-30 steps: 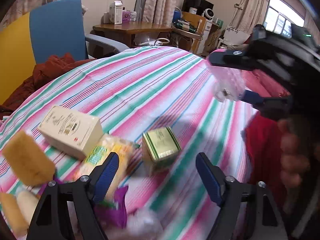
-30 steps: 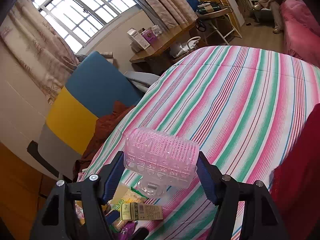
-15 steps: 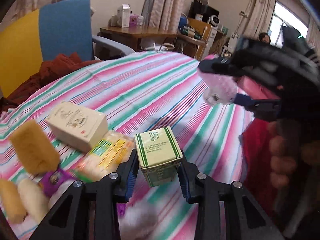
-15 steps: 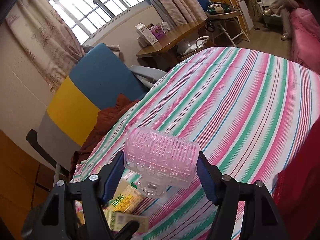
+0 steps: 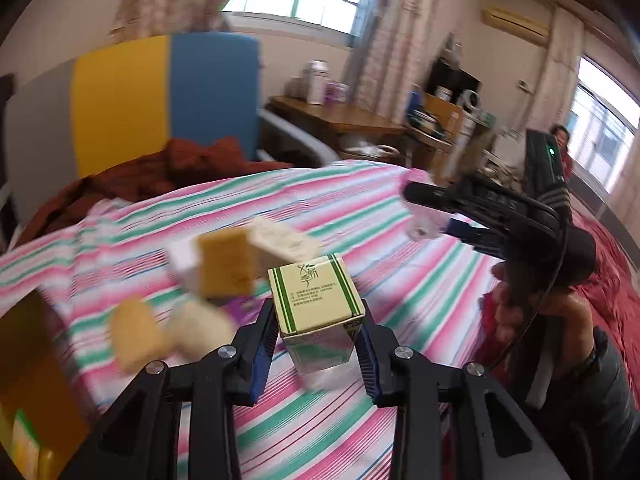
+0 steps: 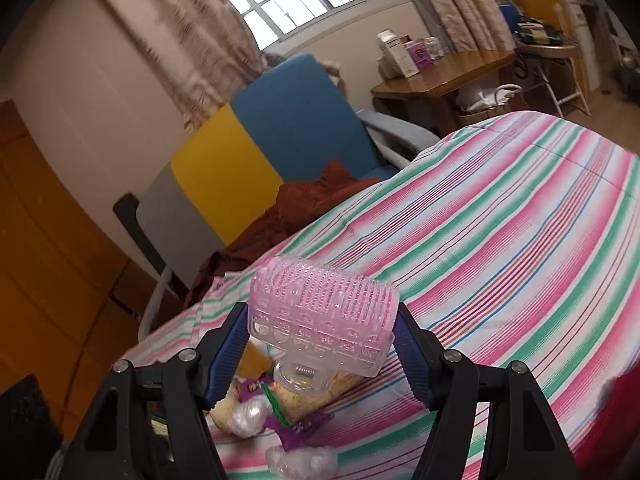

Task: Organize objects
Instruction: 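Carry the roller and tea box to the gold tray and release both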

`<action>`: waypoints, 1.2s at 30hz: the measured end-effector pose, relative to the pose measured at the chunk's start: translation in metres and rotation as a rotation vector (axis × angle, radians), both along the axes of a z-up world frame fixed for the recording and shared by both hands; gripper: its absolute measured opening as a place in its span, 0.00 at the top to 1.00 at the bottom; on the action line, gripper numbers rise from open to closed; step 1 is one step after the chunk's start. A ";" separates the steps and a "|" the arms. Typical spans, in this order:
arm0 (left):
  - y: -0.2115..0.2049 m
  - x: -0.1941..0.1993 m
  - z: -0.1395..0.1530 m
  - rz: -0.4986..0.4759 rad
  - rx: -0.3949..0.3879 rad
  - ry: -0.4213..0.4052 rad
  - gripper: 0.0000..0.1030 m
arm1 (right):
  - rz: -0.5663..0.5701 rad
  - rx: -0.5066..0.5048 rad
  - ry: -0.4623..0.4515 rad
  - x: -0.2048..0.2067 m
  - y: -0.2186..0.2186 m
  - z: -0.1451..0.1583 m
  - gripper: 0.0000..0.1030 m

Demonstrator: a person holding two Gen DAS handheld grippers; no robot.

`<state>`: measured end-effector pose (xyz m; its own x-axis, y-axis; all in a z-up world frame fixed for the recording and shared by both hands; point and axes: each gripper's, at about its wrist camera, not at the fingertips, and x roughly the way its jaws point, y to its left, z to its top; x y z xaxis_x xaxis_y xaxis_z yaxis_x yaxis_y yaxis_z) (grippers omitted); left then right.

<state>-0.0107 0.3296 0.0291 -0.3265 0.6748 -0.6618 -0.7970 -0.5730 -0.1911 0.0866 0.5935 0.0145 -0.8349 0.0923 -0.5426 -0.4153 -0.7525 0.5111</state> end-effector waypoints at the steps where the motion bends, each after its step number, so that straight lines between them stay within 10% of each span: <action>1: -0.014 -0.005 -0.001 0.031 -0.006 -0.001 0.64 | 0.018 0.019 -0.014 -0.003 -0.006 0.001 0.32; 21: -0.268 -0.061 -0.016 0.601 -0.019 0.009 0.64 | 0.488 0.130 -0.075 -0.078 -0.232 0.031 0.32; 36: -0.342 -0.097 -0.039 0.767 -0.056 -0.021 0.47 | 0.614 0.225 -0.198 -0.175 -0.355 0.008 0.29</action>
<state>-0.1076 -0.0127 -0.0102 -0.6764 0.2302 -0.6997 -0.1692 -0.9731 -0.1567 -0.0885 0.2388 0.0224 -0.6591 -0.2382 -0.7134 0.0514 -0.9606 0.2733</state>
